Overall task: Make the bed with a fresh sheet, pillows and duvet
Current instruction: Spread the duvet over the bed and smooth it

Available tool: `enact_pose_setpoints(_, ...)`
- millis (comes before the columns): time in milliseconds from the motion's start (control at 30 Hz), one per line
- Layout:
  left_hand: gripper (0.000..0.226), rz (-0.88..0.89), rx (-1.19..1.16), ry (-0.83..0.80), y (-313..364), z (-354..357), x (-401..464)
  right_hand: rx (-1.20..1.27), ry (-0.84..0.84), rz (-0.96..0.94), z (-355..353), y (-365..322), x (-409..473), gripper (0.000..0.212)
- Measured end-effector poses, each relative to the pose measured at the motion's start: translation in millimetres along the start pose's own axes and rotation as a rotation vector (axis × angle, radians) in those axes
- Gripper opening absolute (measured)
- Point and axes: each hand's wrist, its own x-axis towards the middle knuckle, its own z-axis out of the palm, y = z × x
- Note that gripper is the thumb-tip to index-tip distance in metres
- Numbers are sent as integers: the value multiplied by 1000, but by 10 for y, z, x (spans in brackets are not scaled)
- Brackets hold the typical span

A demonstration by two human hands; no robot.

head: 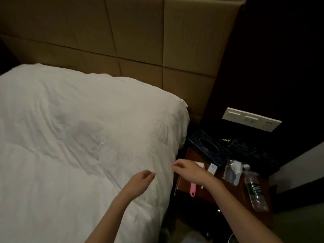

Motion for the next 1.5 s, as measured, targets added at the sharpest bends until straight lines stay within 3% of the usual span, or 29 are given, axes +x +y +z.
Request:
enact_pose_setpoints(233, 41, 47, -20, -36, 723, -313, 869, 47, -80, 122, -336, 429, 443, 24)
enact_pose_setpoints(400, 38, 42, -9, 66, 1095, -582, 1424, -2, -151, 150, -729, 576, 1053, 18)
enact_pose_setpoints(533, 37, 2, 29, 143, 1220, -841, 1798, -26, -105, 76, -1209, 375, 1799, 25)
enact_pose_setpoints(800, 48, -226, 230, 268, 1055, -962, 2397, 22, 63, -67, -1925, -356, 3228, 77)
enact_pose_setpoints(1000, 44, -243, 328, 275, 981, -890, 2593, -76, -46, -112, -1909, -525, 3960, 123)
enact_pose_setpoints(1067, 44, -229, 339, 257, 960, -899, 2643, -85, -83, -93, -1862, -538, 4147, 130)
enact_pose_setpoints(1267, 48, -264, 304, 165, 841, -964, 2765, -384, 39, -263, -1828, -653, 4367, 109)
enact_pose_setpoints(1367, 48, -282, 346, 151, 790, -918, 2826, -317, -11, -252, -1844, -684, 4365, 95)
enact_pose_setpoints(1500, 48, -311, 367, 166, 777, -892, 2944, -211, -173, -190, -1909, -676, 4345, 57)
